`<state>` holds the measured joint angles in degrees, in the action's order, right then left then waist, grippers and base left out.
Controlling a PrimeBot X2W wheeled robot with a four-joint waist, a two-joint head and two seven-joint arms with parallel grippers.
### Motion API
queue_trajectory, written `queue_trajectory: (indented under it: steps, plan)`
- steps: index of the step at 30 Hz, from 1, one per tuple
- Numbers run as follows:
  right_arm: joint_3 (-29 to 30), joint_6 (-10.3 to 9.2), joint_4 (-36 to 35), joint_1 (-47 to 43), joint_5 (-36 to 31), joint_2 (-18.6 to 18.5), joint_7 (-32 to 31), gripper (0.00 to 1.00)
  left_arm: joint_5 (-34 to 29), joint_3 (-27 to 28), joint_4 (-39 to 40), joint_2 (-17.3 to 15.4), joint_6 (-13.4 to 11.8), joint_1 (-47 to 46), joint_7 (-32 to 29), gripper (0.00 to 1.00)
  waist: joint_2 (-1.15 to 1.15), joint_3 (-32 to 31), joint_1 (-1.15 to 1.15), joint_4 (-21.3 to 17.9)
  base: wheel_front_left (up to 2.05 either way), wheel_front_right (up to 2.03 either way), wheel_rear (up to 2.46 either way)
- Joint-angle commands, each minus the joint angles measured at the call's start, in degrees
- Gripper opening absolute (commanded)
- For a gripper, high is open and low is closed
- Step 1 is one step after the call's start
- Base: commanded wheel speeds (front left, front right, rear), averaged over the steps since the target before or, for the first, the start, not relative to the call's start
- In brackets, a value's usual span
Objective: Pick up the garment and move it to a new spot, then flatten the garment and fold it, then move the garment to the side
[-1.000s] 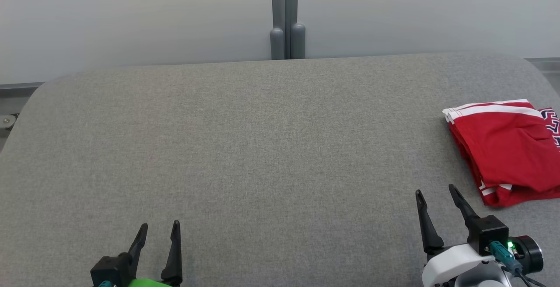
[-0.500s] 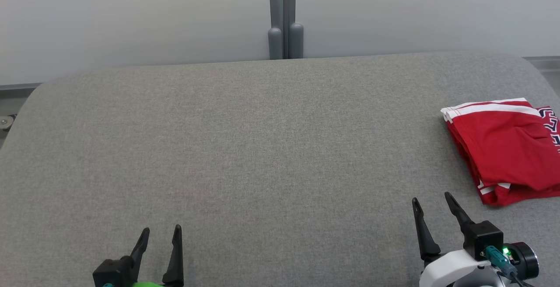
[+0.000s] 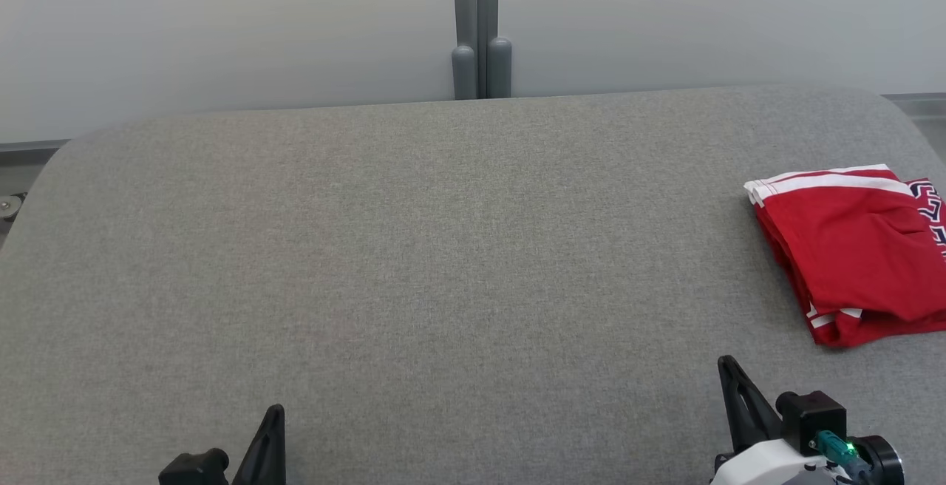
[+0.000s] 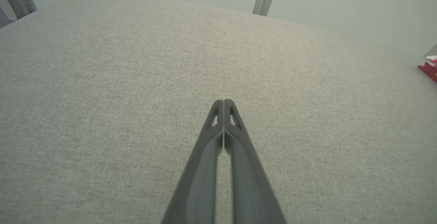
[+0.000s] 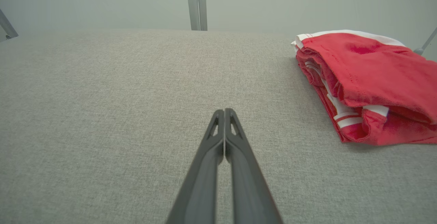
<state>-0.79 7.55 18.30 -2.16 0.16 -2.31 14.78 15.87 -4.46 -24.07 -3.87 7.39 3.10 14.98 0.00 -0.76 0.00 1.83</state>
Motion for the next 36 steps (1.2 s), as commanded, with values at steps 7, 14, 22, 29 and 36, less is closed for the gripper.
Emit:
queue_trajectory:
  steps: [7,14,22,29,36]
  plan:
    - [0.84,-0.02,-1.10,1.36,10.38,-0.18,-2.22,0.00,8.60,1.24,1.58,0.06,0.01,-1.51,-2.35,0.00,0.00,0.05,0.00,-0.11,0.00,0.00,0.00]
    - [1.51,-0.02,-1.45,2.14,18.53,-0.27,-4.09,0.00,15.33,2.15,2.35,0.14,0.02,-2.50,-4.24,0.00,0.00,0.11,0.00,-0.21,0.00,0.00,0.00]
    - [2.32,-0.03,-1.85,3.05,28.06,-0.37,-6.27,0.00,23.22,3.23,3.25,0.23,0.03,-3.63,-6.44,0.00,0.00,0.18,0.00,-0.35,0.00,0.00,0.00]
    - [2.91,-0.04,-2.13,3.64,34.83,-0.44,-7.84,0.00,28.81,3.99,3.85,0.30,0.04,-4.40,-8.01,0.00,0.00,0.23,0.00,-0.45,0.00,0.00,0.00]
    - [3.45,-0.04,-2.38,4.26,41.10,-0.50,-9.32,0.00,34.05,4.70,4.45,0.36,0.05,-5.11,-9.48,0.00,0.00,0.29,0.00,-0.55,0.00,0.00,0.00]
